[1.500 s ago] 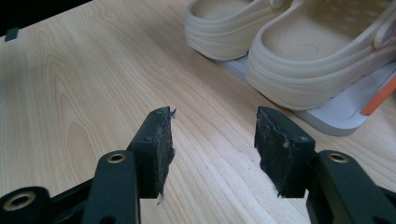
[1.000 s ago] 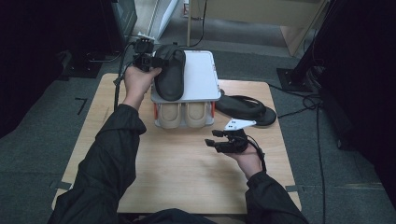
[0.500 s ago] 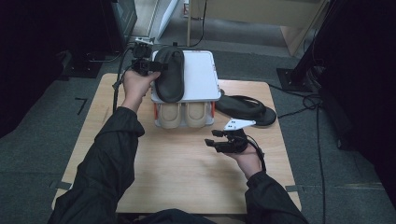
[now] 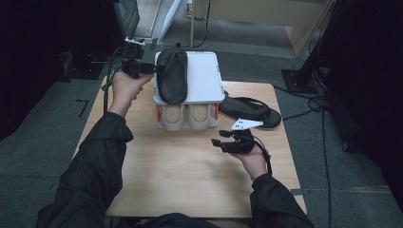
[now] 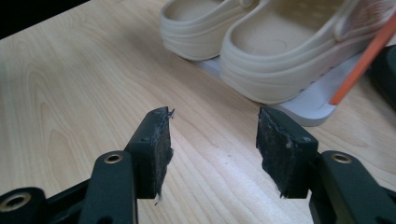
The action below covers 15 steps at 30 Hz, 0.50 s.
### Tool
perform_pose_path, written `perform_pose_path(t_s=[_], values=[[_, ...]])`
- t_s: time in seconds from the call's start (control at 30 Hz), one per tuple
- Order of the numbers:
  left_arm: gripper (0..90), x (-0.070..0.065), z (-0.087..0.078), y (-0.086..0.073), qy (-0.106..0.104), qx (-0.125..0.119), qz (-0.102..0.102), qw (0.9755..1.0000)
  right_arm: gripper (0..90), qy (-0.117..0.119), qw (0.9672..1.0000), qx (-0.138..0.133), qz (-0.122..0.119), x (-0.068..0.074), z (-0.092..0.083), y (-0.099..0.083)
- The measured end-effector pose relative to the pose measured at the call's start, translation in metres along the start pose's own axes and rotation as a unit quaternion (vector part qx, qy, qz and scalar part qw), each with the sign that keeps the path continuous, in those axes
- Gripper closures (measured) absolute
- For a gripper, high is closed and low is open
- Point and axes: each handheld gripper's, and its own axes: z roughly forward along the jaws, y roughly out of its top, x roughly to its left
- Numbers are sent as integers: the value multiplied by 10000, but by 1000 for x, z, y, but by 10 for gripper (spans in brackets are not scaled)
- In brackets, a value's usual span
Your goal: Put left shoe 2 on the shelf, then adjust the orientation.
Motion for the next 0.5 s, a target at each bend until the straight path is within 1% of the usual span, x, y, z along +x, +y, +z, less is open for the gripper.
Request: perform_pose_path(t_s=[0.07,0.13,0.23,0.37,0.5], values=[[435,1,-3,-3,-102,49,18,9999,454,-45,10000,-5,-28,-3,-1,0],[435,2,-7,-6,-45,57,117,9999,454,-81,10000,9,-35,-5,-1,-1],[434,5,-13,-11,-77,59,113,9999,456,-126,9999,11,-10,-8,-2,-1],[431,9,-19,-19,-60,11,126,9999,462,-227,9997,-15,34,-13,-3,-1],[432,13,-24,-27,-71,50,150,9998,508,-344,9994,-4,51,-20,-3,-2]])
